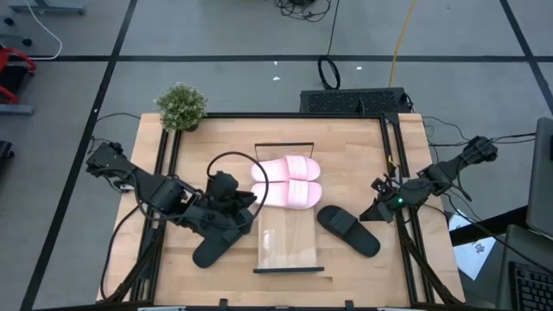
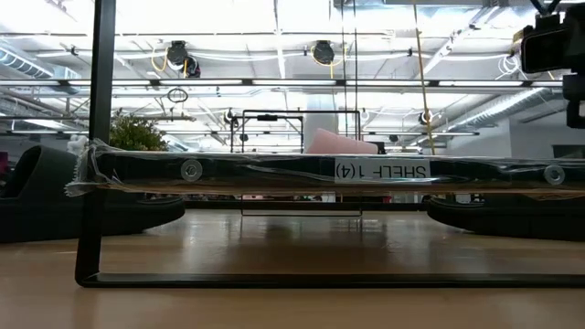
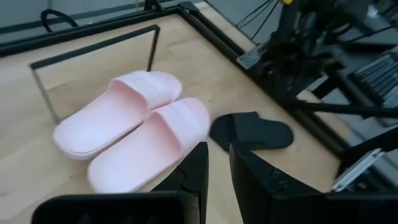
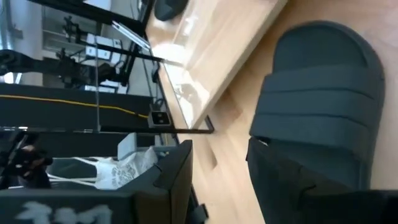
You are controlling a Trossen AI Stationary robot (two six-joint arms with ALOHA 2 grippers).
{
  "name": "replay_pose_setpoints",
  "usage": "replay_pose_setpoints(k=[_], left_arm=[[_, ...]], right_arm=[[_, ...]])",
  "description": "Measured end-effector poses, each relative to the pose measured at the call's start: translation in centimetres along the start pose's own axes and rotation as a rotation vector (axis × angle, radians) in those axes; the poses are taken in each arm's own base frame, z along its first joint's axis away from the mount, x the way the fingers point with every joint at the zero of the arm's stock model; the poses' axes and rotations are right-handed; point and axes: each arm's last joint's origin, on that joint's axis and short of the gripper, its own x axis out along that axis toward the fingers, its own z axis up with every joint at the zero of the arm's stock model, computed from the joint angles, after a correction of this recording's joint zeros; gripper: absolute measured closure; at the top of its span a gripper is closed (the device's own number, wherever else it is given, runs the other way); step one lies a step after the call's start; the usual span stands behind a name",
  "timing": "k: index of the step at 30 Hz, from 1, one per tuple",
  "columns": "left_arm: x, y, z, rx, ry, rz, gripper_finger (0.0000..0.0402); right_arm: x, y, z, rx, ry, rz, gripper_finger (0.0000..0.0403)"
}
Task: Pick and place slides into the shelf
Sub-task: Put the left black slide on the shelf
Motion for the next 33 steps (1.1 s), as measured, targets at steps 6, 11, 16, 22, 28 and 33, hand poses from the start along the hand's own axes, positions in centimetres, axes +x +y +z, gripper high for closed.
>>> replay_pose_setpoints(k=[6, 11, 16, 22, 28, 33], left_arm=[[-0.1, 2.0, -0.8, 0.077, 0.131, 0.147, 0.0339], [-0.5, 3.5, -1.4, 0.122, 0.304, 0.249, 0.0339], [-0.2, 3.6, -1.3, 0.202, 0.395, 0.220, 0.0339], [0.1, 3.8, -1.0, 0.231, 0.403, 0.220, 0.0339], [0.1, 3.8, -1.0, 0.290, 0.430, 0.199, 0.0339], [0.2, 3.9, -0.9, 0.294, 0.464, 0.190, 0.0339]], right_arm=[[0.0, 0.1, 0.1, -0.030, -0.024, 0.007, 0.0261], [0.0, 0.3, 0.2, -0.029, -0.050, 0.020, 0.0261], [-0.1, 0.7, 0.6, -0.017, -0.187, 0.046, 0.0261], [-0.2, 1.2, 1.0, -0.073, -0.286, 0.068, 0.0261], [0.0, 1.6, 1.1, -0.159, -0.316, 0.072, 0.0261], [0.2, 1.9, 1.7, -0.147, -0.511, 0.027, 0.0261]])
